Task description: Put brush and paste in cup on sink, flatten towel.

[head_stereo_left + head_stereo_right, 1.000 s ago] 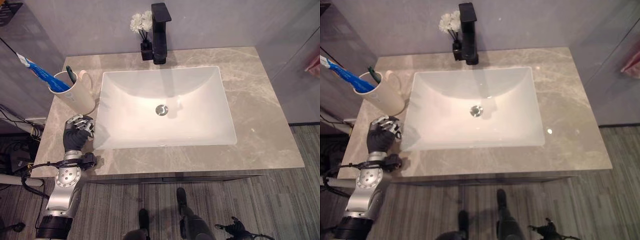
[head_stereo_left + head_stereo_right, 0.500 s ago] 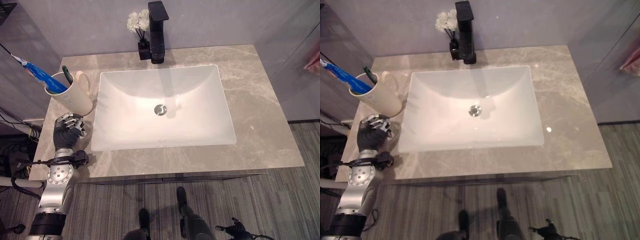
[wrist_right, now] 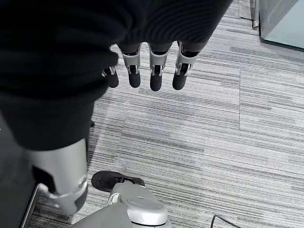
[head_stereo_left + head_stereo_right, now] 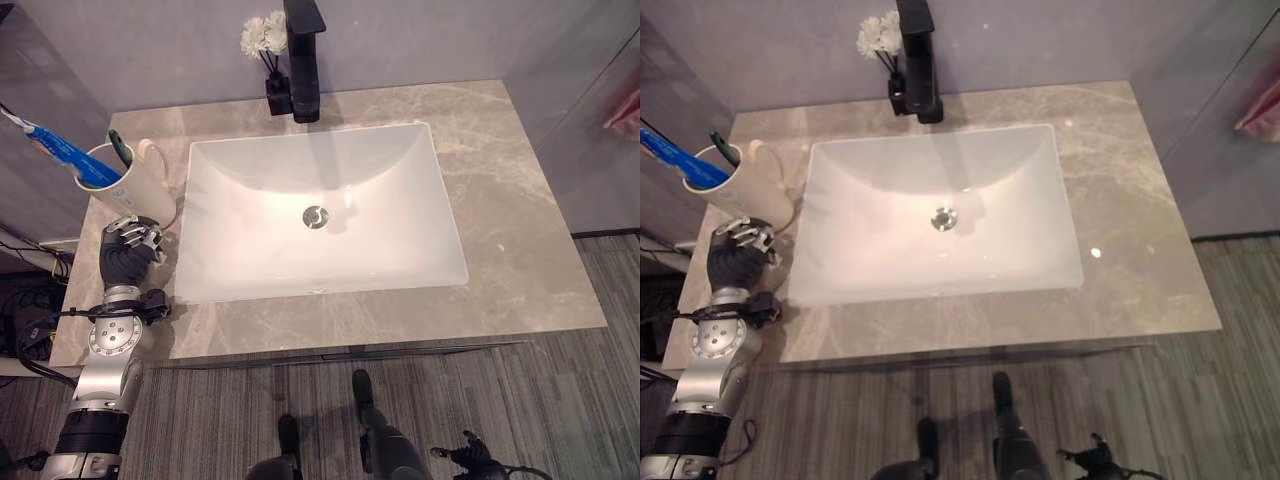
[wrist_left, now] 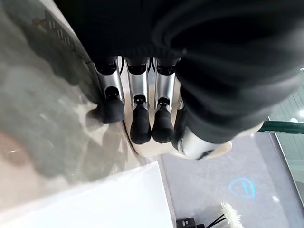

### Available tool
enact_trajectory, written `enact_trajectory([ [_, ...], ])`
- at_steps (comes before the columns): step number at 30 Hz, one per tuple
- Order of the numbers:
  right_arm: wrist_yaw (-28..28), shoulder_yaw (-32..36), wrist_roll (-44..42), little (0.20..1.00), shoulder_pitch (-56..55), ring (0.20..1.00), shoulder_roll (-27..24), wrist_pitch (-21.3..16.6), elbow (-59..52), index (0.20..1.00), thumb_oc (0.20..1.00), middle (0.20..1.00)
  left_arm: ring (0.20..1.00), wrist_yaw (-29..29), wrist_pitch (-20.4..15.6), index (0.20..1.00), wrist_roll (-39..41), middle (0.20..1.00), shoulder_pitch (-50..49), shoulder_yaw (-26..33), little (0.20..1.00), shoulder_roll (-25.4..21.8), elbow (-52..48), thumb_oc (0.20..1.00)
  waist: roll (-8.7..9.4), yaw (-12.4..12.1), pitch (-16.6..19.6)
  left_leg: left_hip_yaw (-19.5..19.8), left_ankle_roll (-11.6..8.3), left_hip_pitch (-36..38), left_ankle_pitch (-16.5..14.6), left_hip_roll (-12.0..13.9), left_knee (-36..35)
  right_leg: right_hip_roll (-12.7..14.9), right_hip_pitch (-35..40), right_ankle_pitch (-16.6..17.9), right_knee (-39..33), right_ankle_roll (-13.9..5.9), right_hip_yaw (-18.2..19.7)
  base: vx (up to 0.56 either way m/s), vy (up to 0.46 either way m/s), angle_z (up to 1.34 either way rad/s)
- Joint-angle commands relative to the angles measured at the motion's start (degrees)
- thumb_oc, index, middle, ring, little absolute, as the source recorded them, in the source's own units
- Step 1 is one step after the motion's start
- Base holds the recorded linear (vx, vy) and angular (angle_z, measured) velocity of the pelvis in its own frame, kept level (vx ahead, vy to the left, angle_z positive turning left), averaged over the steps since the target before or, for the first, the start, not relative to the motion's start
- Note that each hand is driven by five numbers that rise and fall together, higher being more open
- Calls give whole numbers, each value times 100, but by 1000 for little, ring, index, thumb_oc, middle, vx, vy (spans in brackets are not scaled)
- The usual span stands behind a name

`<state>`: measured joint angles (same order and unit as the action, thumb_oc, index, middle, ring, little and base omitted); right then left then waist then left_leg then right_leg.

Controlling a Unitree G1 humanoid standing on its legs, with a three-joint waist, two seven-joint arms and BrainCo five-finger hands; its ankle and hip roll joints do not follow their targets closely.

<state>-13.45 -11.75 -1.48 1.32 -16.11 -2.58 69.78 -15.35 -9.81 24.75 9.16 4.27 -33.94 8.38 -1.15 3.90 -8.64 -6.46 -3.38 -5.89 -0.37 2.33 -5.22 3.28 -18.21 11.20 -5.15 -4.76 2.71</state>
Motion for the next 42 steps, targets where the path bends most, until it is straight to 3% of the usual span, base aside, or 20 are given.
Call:
enact_trajectory([
  [1, -19, -151, -159, 1000, 79, 1000, -81, -37, 65, 1000, 1000, 1000, 200, -132, -194, 200, 57, 200, 445, 0, 200, -478, 380, 200, 119, 106, 9, 46, -106, -225, 145, 169, 22, 398, 331, -337, 15, -382, 125, 0, 0, 0],
  [11, -16, -191, -161, 1000, 107, 1000, -125, -28, 67, 1000, 1000, 1000, 200, -229, -233, 200, 23, 200, 748, -73, 200, -641, 474, 200, 161, 113, -24, 21, -98, -352, 167, 147, 22, 406, 204, -303, 15, -421, 108, 0, 0, 0],
  [25, -52, -398, -220, 1000, 120, 1000, -150, -49, -70, 1000, 1000, 1000, 200, -493, -194, 200, 141, 200, 2228, -747, 200, -1328, 1714, 200, 185, 257, -76, 21, -120, -484, 206, 135, 22, 433, 83, -267, 15, -460, 118, 0, 0, 0],
  [42, -74, -559, -237, 1000, 106, 1000, -141, -66, -174, 1000, 1000, 1000, 200, -610, -124, 200, 209, 200, 3094, -1247, 200, -1424, 2708, 200, 325, 360, -141, -114, -135, -518, 235, 183, 22, 388, -25, -171, 15, -489, 200, -2, -1, -1],
])
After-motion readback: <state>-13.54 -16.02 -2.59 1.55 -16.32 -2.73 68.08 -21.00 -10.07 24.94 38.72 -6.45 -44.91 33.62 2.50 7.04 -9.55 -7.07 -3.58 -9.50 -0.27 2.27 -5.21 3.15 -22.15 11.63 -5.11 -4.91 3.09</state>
